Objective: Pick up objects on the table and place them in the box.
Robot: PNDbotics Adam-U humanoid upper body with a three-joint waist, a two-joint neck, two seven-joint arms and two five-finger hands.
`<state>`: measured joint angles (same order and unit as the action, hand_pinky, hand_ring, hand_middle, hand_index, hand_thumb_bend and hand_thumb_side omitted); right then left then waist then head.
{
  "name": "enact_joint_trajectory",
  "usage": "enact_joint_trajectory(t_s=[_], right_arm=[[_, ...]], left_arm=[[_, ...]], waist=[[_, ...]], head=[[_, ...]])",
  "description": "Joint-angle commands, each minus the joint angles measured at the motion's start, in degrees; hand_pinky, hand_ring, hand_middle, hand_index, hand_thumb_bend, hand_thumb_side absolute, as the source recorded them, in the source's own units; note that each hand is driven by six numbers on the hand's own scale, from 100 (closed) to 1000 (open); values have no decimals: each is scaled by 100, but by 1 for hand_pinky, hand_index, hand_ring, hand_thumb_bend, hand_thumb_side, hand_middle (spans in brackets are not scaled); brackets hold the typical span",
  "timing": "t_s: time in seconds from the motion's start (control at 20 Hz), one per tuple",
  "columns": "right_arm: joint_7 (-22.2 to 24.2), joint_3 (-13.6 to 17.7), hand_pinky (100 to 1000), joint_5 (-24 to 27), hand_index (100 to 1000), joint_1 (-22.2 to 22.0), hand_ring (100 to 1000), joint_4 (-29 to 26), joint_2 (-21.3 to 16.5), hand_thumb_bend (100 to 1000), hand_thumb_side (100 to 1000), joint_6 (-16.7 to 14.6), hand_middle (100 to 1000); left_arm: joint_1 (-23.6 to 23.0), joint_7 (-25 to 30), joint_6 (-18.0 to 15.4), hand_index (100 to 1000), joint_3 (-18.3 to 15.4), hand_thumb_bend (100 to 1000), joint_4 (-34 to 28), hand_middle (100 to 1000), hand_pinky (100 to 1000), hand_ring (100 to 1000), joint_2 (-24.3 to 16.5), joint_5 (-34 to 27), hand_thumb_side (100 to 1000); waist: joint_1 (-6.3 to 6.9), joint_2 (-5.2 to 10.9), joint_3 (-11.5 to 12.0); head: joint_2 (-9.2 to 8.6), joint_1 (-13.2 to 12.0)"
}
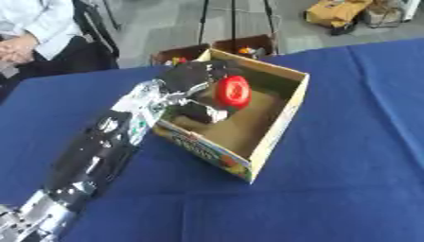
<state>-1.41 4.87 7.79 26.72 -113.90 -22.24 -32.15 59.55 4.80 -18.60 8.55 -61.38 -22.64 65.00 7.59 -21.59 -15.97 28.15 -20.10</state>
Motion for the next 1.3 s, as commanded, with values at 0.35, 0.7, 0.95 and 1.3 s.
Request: enact_joint_trajectory(t_s=[0.35, 0.7, 0.95, 1.3], right_arm=[[-20, 43, 854, 63, 830, -24, 893, -69, -64, 100, 859, 18, 631], [-160, 158, 849, -7, 828, -123, 888, -69, -167, 100, 848, 1, 633], [-319, 260, 845, -37, 826, -171, 884, -69, -218, 100, 844, -24, 636], [-511, 378, 835, -58, 820, -240, 872, -69, -298, 100, 824, -96, 641]], left_arm=[[-61, -728, 231, 1000, -161, 532, -769, 942, 649, 875, -207, -521, 912], [-817, -569, 1226, 950, -462, 177, -3520, 736, 512, 747, -734, -4372, 895], [-1550, -2063, 1319, 924, -1121, 172, -5105, 702, 538, 740, -1011, -7869, 783], [-2257, -2806, -26, 949, -1802, 404, -5319, 723, 668, 769, -1390, -8802, 954]], waist=[[-105, 137, 163], [-176, 200, 528], [-303, 255, 886], [-501, 342, 1275]], head=[[74, 112], [249, 646], [411, 904], [474, 1045]])
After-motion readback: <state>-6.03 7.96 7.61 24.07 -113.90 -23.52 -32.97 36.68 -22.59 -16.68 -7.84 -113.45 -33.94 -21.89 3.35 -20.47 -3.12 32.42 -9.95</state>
